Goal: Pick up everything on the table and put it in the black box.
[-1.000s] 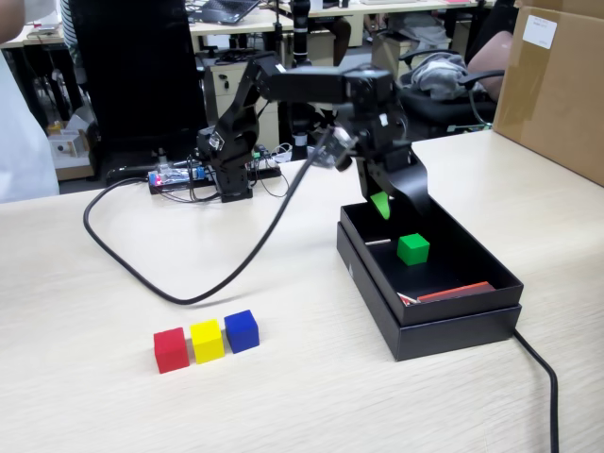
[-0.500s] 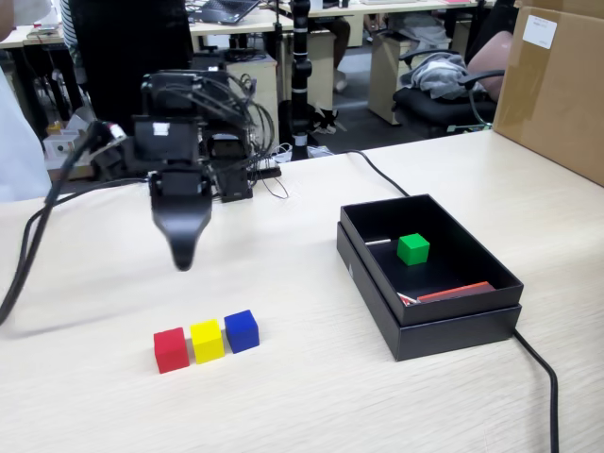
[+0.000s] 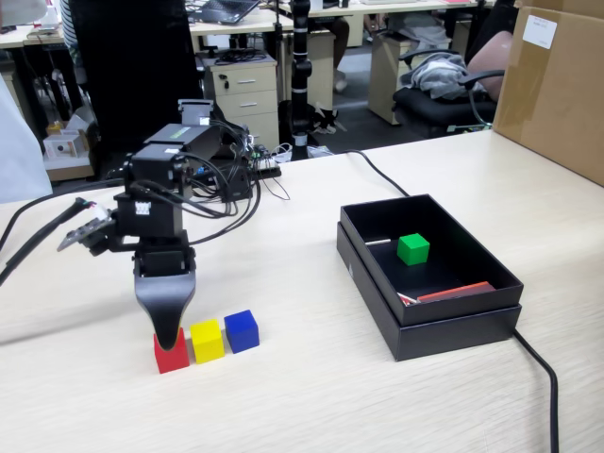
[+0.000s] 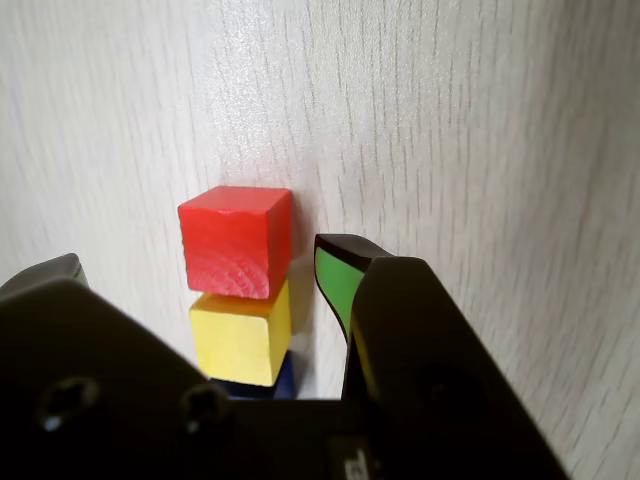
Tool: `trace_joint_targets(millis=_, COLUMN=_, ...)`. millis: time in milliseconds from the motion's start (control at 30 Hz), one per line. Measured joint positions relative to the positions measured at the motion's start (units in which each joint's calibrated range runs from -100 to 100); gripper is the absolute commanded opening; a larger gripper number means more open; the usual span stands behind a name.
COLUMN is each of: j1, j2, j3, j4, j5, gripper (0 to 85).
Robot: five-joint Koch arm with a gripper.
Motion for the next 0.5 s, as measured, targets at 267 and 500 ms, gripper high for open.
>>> trace_joint_targets(millis=267, j1=0.0, j2=7.0, j3=3.9, j4=0.0, j5=0.0, gripper=32.3)
trace_joint_targets(millis=500, j1=-0.2, j2=8.7, j3=5.6, j4=0.0, j5=0.0, gripper=10.5)
